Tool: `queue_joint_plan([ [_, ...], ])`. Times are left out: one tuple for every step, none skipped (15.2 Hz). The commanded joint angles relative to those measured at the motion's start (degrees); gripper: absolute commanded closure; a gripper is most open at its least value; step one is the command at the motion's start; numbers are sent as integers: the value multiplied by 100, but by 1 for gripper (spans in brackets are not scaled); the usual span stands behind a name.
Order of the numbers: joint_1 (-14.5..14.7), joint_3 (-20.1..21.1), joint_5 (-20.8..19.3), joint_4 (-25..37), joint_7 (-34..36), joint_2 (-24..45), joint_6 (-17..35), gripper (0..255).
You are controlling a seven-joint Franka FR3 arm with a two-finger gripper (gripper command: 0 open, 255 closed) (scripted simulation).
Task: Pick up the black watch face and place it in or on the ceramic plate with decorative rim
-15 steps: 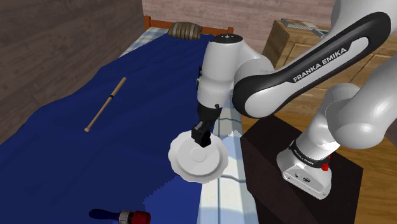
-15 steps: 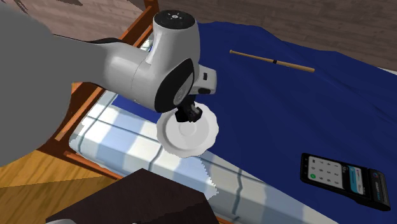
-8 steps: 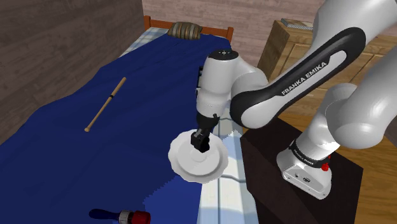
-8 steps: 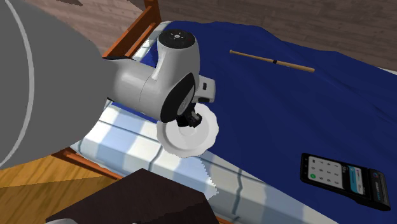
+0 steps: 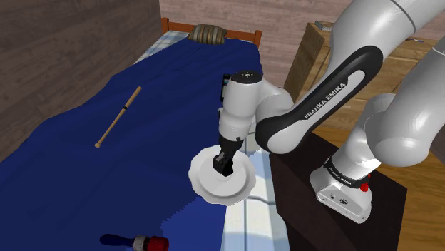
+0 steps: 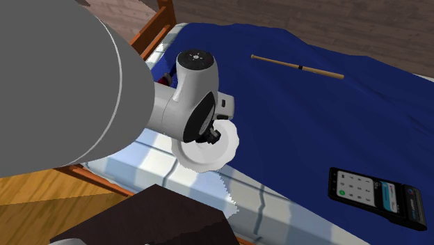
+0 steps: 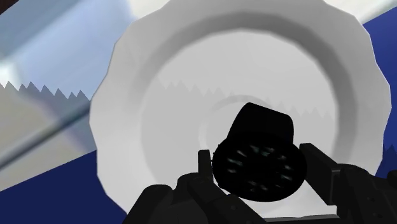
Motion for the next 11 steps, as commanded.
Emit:
queue_joint_plan([
  [0,1,-15,-3,13,18,23,255],
  [0,1,-15,-3,13,18,23,255],
  [0,1,-15,-3,13,18,23,255],
  [0,1,-15,-3,13,18,23,255],
  [0,1,-15,-3,13,18,23,255],
  [0,1,-14,-3,12,18,22,255],
  [0,1,-14,-3,12,18,22,0],
  [0,1,-14,-3,12,18,22,0],
  [0,1,-14,-3,12,18,22,0],
  [0,1,-14,-3,12,18,22,0],
  [0,1,-14,-3,12,18,22,0],
])
